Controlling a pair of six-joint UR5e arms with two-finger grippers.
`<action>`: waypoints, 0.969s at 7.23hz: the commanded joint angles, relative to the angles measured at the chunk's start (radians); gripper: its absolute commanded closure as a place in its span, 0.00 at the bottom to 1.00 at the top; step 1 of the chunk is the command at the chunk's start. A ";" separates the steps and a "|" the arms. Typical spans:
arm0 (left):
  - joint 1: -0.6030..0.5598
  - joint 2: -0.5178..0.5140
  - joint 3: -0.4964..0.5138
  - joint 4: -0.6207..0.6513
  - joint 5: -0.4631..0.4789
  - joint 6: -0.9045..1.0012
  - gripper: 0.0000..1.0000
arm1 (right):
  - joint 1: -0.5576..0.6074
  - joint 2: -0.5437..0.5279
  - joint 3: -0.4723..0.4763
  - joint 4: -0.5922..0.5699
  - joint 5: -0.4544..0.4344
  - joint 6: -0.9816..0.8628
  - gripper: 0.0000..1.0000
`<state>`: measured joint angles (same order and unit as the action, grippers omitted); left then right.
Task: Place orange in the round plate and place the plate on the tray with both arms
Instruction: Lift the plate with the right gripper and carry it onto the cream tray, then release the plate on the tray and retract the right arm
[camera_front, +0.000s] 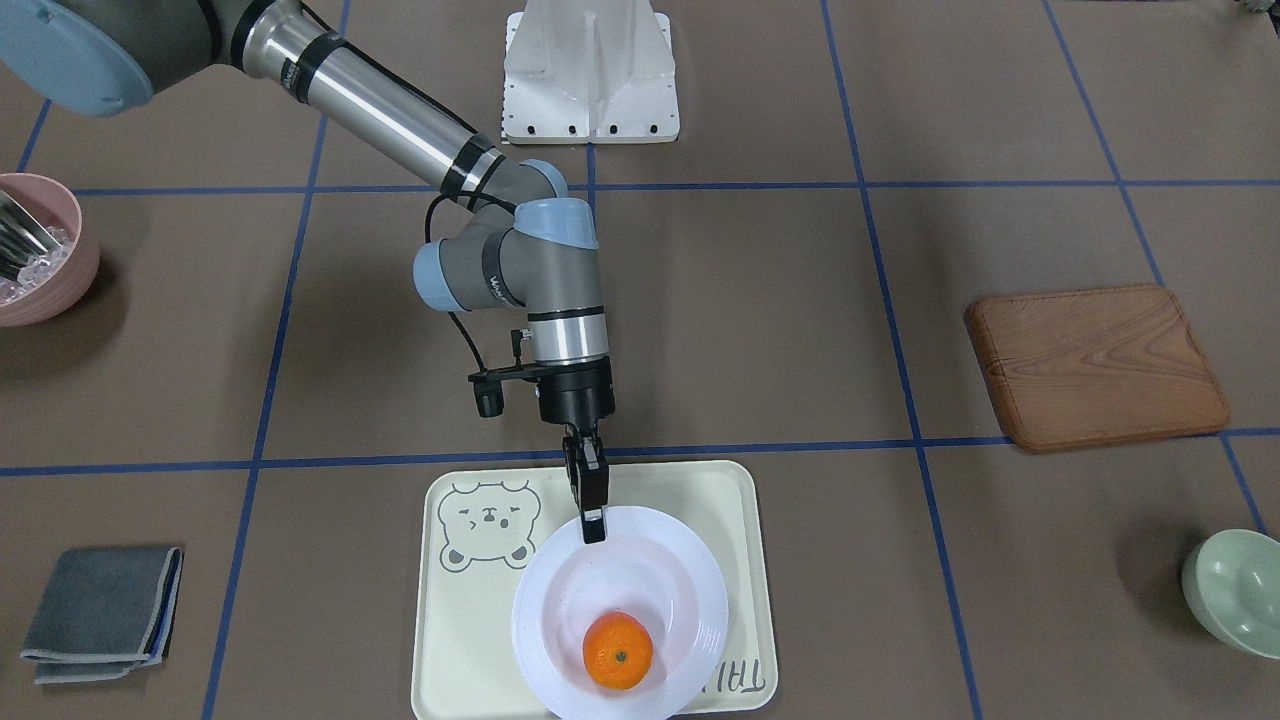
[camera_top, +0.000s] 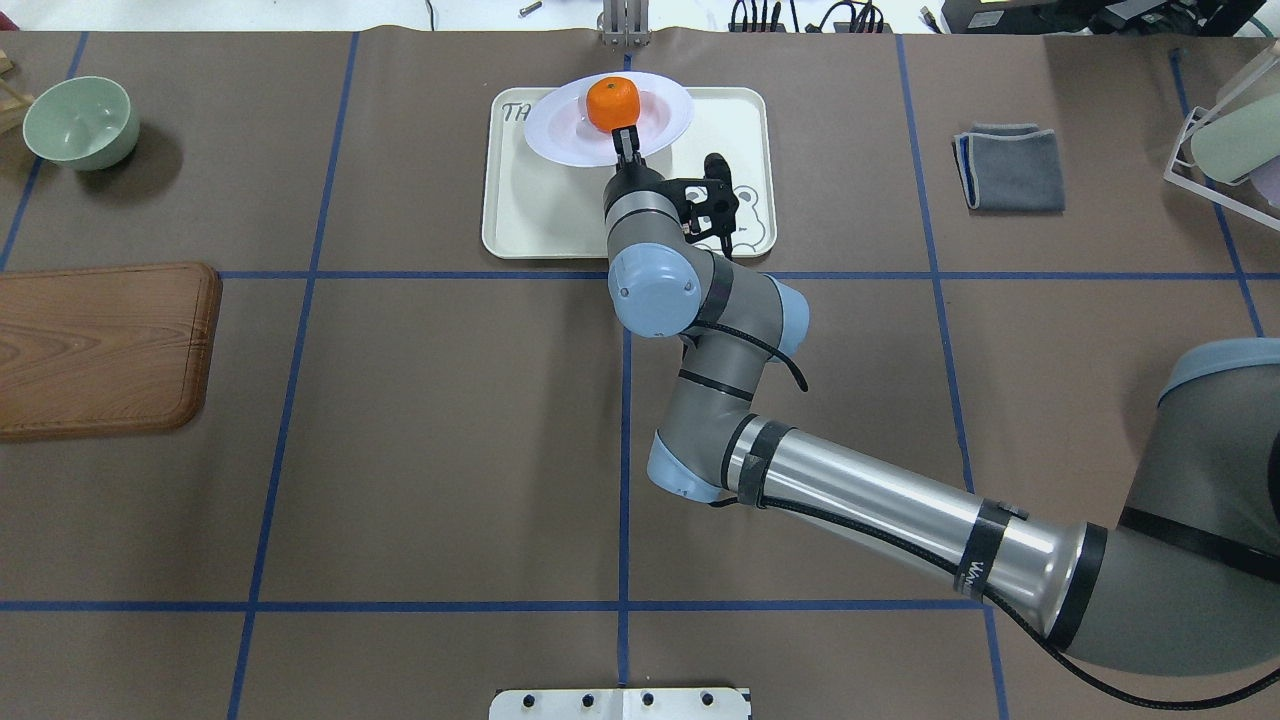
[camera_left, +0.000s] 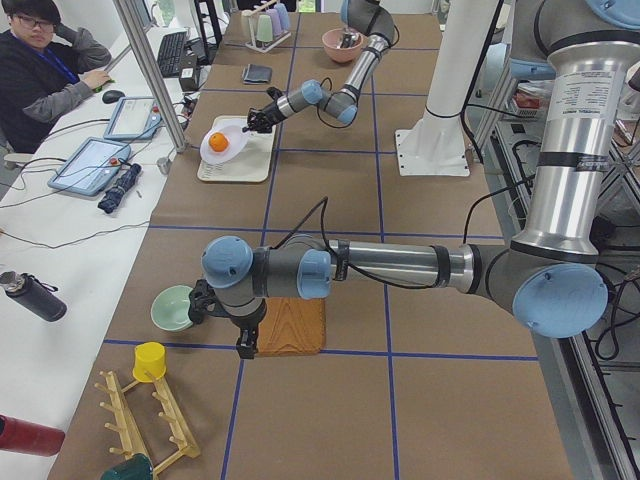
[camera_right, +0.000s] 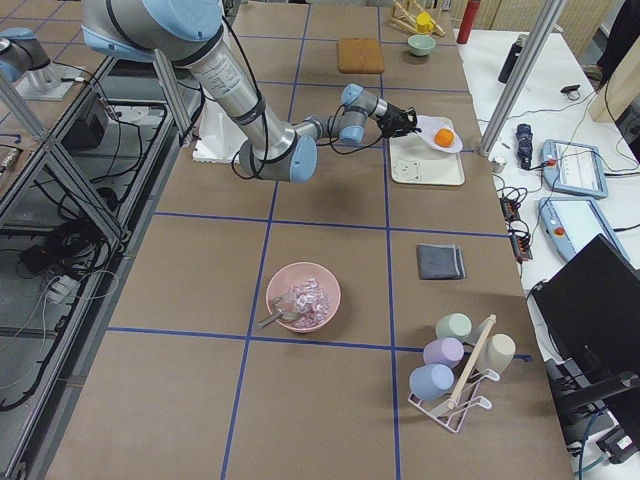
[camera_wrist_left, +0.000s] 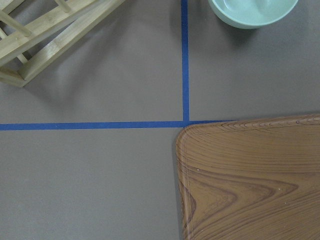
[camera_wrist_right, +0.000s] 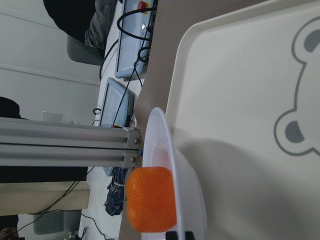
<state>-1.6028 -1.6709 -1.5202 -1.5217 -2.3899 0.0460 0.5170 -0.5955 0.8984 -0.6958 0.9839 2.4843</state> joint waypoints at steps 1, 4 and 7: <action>0.001 -0.001 -0.001 0.000 0.000 -0.002 0.02 | -0.002 -0.013 0.038 -0.004 0.001 -0.014 0.01; 0.001 -0.001 0.000 0.000 0.000 -0.002 0.02 | -0.041 -0.238 0.392 -0.004 0.057 -0.366 0.00; 0.001 0.000 0.002 -0.002 0.000 0.000 0.02 | 0.035 -0.341 0.531 -0.261 0.372 -0.810 0.00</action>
<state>-1.6015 -1.6717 -1.5192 -1.5227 -2.3899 0.0455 0.5116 -0.8988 1.3705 -0.7916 1.2170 1.9028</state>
